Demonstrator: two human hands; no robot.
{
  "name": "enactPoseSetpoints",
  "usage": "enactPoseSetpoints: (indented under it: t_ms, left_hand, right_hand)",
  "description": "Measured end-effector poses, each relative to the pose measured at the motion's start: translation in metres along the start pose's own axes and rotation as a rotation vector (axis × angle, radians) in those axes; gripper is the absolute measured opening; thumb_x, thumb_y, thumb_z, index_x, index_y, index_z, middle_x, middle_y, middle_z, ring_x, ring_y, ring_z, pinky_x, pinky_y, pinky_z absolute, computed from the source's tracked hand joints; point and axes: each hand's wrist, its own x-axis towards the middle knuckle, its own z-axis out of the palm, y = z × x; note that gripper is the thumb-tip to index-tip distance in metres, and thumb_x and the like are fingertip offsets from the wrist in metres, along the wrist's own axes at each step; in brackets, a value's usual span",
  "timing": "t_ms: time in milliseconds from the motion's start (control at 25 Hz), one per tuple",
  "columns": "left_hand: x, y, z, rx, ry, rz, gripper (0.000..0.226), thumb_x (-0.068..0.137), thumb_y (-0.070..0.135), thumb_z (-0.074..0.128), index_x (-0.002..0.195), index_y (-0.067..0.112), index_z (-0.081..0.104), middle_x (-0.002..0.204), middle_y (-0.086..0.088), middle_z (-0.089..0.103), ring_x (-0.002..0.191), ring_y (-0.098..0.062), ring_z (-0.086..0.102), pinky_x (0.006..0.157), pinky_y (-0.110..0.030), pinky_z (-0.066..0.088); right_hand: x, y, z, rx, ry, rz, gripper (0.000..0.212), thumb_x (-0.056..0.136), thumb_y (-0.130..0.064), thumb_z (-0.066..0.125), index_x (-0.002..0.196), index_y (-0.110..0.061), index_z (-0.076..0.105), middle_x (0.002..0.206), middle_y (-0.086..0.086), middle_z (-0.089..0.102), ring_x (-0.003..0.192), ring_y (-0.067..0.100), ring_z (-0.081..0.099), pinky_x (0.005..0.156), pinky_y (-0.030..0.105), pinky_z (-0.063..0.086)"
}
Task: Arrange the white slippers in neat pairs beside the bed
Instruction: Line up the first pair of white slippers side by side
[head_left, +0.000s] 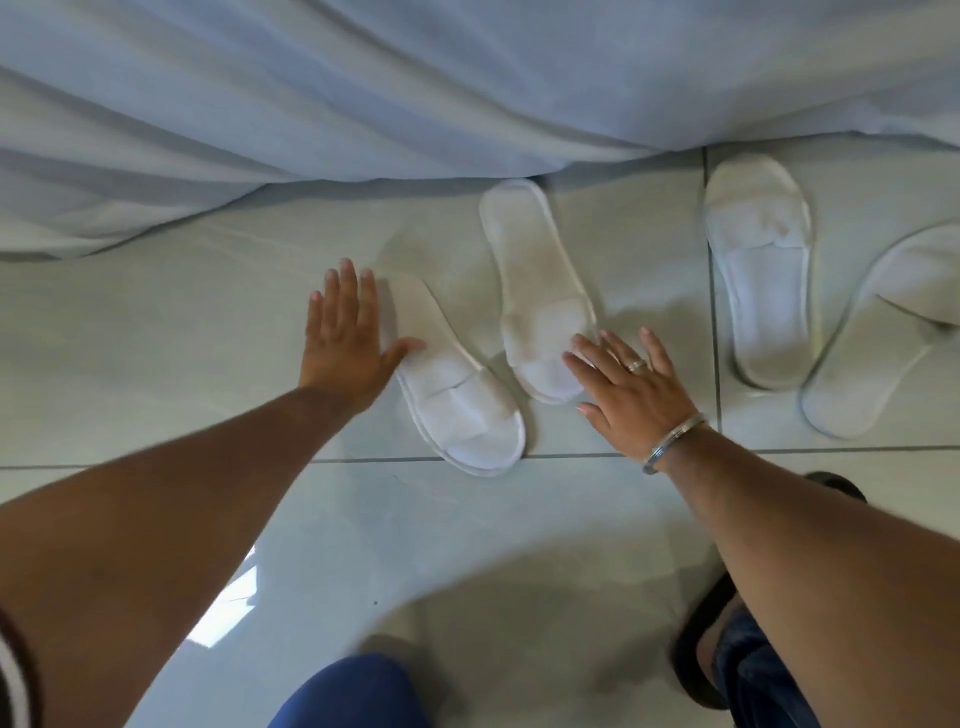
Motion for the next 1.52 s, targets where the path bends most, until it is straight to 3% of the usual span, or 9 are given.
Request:
enactPoseSetpoints:
  t_ms: [120,200,320,480,600,800,1000,1520]
  left_hand:
    - [-0.031,0.026,0.012,0.013,-0.063,0.242,0.105,0.084,0.079,0.023,0.155,0.004,0.002,0.163,-0.019,0.000,0.151,-0.032,0.000,0.121,-0.051,0.009]
    - [-0.048,0.033,0.025,0.086,-0.168,0.257,0.116,0.077,0.084,0.032,0.155,0.004,-0.002,0.164,-0.016,-0.006,0.151,-0.029,-0.005,0.122,-0.050,0.005]
    - [-0.042,0.018,0.027,0.124,-0.199,0.242,0.126,0.069,0.088,0.037,0.155,0.007,-0.007,0.164,-0.011,-0.015,0.150,-0.025,-0.013,0.121,-0.051,-0.001]
    - [-0.025,-0.027,0.001,0.252,-0.222,0.362,0.124,0.071,0.083,0.047,0.156,0.010,-0.006,0.165,-0.012,-0.011,0.151,-0.027,-0.011,0.121,-0.051,-0.001]
    - [-0.030,-0.049,-0.008,0.287,-0.272,0.426,0.120,0.074,0.080,0.049,0.156,0.013,-0.008,0.165,-0.010,-0.012,0.150,-0.026,-0.012,0.122,-0.048,-0.001]
    - [-0.037,-0.064,-0.007,0.280,-0.345,0.402,0.129,0.069,0.077,0.060,0.154,0.019,-0.018,0.163,-0.004,-0.022,0.149,-0.020,-0.020,0.122,-0.046,-0.005]
    - [-0.039,-0.076,-0.011,0.277,-0.372,0.398,0.129,0.070,0.073,0.063,0.153,0.020,-0.020,0.163,-0.003,-0.023,0.148,-0.019,-0.020,0.121,-0.048,-0.007]
    - [-0.039,-0.083,-0.005,0.291,-0.373,0.269,0.131,0.071,0.069,0.067,0.152,0.017,-0.022,0.162,-0.007,-0.026,0.149,-0.024,-0.018,0.120,-0.055,-0.002]
  right_hand:
    - [0.017,-0.001,-0.003,0.039,-0.046,-0.001,0.074,0.080,-0.041,0.060,0.144,-0.015,0.033,0.155,0.006,0.027,0.138,0.030,0.030,0.111,0.054,0.021]
    - [0.030,-0.006,0.001,0.067,-0.113,-0.009,0.078,0.080,-0.047,0.059,0.145,-0.014,0.031,0.156,0.008,0.025,0.140,0.031,0.026,0.111,0.053,0.021]
    - [0.030,-0.022,0.008,0.084,-0.143,-0.049,0.078,0.074,-0.051,0.062,0.140,-0.015,0.039,0.154,0.009,0.029,0.139,0.032,0.028,0.110,0.052,0.022]
    - [0.014,-0.067,0.019,0.129,-0.138,-0.177,0.081,0.071,-0.052,0.058,0.141,-0.016,0.038,0.155,0.008,0.027,0.140,0.032,0.024,0.107,0.053,0.024]
    - [0.023,-0.102,0.018,0.176,-0.112,-0.176,0.075,0.075,-0.051,0.055,0.140,-0.016,0.039,0.154,0.008,0.028,0.134,0.031,0.034,0.099,0.049,0.033]
    - [0.050,-0.118,0.016,0.164,-0.094,-0.031,0.090,0.063,-0.050,0.073,0.139,-0.015,0.041,0.151,0.015,0.032,0.133,0.034,0.036,0.101,0.050,0.035]
    - [0.073,-0.149,0.016,0.158,-0.147,0.101,0.104,0.046,-0.052,0.082,0.136,-0.015,0.047,0.146,0.019,0.040,0.122,0.038,0.047,0.091,0.048,0.043]
    - [0.071,-0.167,0.027,0.158,-0.067,0.103,0.107,0.038,-0.048,0.085,0.133,-0.016,0.050,0.145,0.011,0.044,0.120,0.032,0.050,0.084,0.046,0.045]
